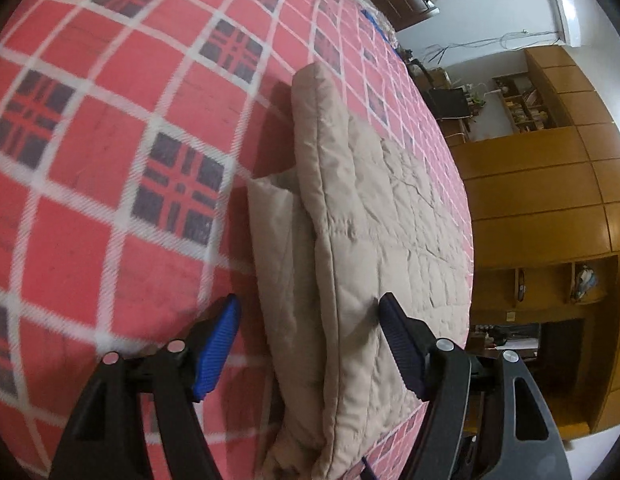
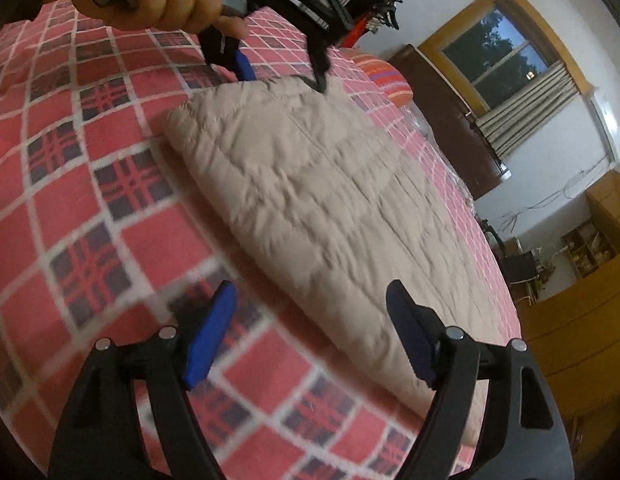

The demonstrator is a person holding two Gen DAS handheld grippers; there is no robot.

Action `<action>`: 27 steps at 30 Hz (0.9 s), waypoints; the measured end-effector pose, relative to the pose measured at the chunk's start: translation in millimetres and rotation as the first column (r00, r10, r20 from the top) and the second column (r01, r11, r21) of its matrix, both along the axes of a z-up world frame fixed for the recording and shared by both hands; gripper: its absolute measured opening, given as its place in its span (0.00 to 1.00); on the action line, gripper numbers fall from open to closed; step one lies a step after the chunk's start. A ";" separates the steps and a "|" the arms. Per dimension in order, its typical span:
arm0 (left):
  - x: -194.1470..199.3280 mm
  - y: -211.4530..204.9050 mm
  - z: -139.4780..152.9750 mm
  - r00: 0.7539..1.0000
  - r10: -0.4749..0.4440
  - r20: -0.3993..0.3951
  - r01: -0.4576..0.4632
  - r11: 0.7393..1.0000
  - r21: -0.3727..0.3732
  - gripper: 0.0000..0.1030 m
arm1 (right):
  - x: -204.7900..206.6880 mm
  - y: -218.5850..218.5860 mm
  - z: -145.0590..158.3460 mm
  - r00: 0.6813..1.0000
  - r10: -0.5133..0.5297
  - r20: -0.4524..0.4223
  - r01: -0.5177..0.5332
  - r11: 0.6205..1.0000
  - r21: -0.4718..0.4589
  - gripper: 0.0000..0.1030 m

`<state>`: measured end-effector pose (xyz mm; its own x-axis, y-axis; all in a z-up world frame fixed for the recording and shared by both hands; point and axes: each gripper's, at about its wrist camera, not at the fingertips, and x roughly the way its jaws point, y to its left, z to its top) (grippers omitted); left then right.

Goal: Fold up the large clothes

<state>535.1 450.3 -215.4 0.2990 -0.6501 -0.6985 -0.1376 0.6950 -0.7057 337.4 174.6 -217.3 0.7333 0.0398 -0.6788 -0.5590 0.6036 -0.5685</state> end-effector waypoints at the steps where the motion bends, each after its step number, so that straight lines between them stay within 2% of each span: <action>1: -3.1 2.8 -1.2 1.000 0.000 -0.001 0.000 1.000 0.000 0.69 | 4.4 6.4 -1.7 1.000 0.002 0.005 -0.002 1.000 -0.002 0.75; 10: 19.7 -7.9 -1.1 1.000 -0.014 -0.008 0.014 1.000 0.009 0.70 | 22.6 54.1 -11.5 0.995 0.057 0.086 -0.051 0.996 -0.074 0.74; 16: 23.9 -17.6 4.4 0.999 -0.045 -0.010 0.045 0.998 0.044 0.66 | 17.7 92.3 -19.5 0.981 0.112 0.160 -0.091 0.987 -0.133 0.72; 21: 25.7 -19.1 4.8 0.998 -0.052 -0.023 0.053 0.998 0.037 0.57 | 5.8 101.0 -23.7 0.973 0.134 0.186 -0.103 0.981 -0.166 0.63; 27: 30.1 -21.8 6.4 0.998 -0.054 -0.037 0.056 0.997 0.045 0.55 | 1.1 108.6 -23.7 0.975 0.117 0.187 -0.087 0.983 -0.161 0.62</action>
<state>565.2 428.5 -209.0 0.2382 -0.6322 -0.7373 -0.1226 0.7335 -0.6686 338.5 283.2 -241.0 0.8495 0.0299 -0.5267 -0.4824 0.4483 -0.7525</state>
